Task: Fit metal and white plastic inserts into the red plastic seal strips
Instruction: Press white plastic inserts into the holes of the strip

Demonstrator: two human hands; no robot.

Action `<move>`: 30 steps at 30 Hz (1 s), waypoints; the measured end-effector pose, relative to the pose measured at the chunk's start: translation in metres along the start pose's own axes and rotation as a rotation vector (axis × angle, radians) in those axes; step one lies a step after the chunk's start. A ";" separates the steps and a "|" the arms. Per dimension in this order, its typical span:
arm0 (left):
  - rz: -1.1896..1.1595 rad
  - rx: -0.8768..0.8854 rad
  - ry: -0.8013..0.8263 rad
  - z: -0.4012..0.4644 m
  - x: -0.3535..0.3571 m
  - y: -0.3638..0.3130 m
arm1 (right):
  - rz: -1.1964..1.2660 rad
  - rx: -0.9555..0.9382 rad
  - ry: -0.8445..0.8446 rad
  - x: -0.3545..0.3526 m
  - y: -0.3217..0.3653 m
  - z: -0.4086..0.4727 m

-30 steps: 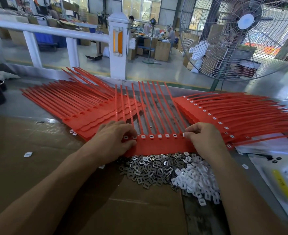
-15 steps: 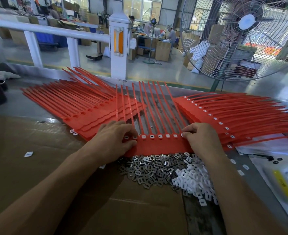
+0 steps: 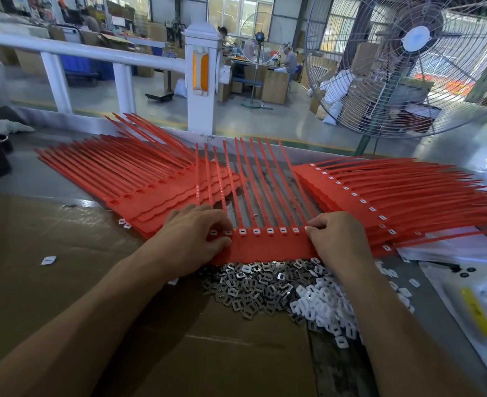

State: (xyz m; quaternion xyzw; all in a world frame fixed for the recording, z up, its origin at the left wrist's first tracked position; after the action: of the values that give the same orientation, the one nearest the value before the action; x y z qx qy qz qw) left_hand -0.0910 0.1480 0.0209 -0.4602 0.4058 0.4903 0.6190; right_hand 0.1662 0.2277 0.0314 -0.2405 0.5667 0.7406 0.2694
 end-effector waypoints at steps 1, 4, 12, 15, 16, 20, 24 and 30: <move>0.000 0.001 -0.002 0.000 0.000 0.000 | -0.038 0.000 0.017 -0.001 0.002 -0.003; 0.005 0.003 -0.004 0.000 0.001 0.001 | -0.151 0.012 0.090 -0.005 0.008 -0.010; 0.006 0.010 -0.003 -0.001 0.001 0.000 | -0.484 -0.054 0.158 0.000 0.018 -0.019; 0.016 0.012 -0.005 -0.001 0.001 0.001 | -0.569 -0.053 0.163 0.004 0.023 -0.022; 0.017 0.010 -0.004 0.000 0.001 0.001 | -0.602 -0.056 0.167 0.005 0.025 -0.024; 0.010 0.006 -0.001 0.000 0.001 0.000 | -0.618 -0.051 0.180 0.009 0.026 -0.024; 0.005 0.008 -0.009 -0.001 0.000 -0.001 | -0.260 -0.013 0.077 -0.002 0.016 -0.018; -0.005 0.002 -0.007 -0.001 0.000 -0.001 | -0.010 0.049 0.006 -0.009 -0.001 -0.004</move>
State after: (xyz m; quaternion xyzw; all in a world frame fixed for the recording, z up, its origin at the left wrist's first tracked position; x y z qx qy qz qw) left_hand -0.0905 0.1471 0.0206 -0.4589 0.4029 0.4901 0.6221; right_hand 0.1733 0.2229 0.0356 -0.2388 0.5844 0.7243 0.2772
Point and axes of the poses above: each hand's wrist, its own z-axis towards the middle knuckle, its own x-axis out of the palm, y = z × x, the point moved 2 cm from there along z, towards the middle knuckle, and after that the axes turned 15 degrees about z, right-handed, at the moved point
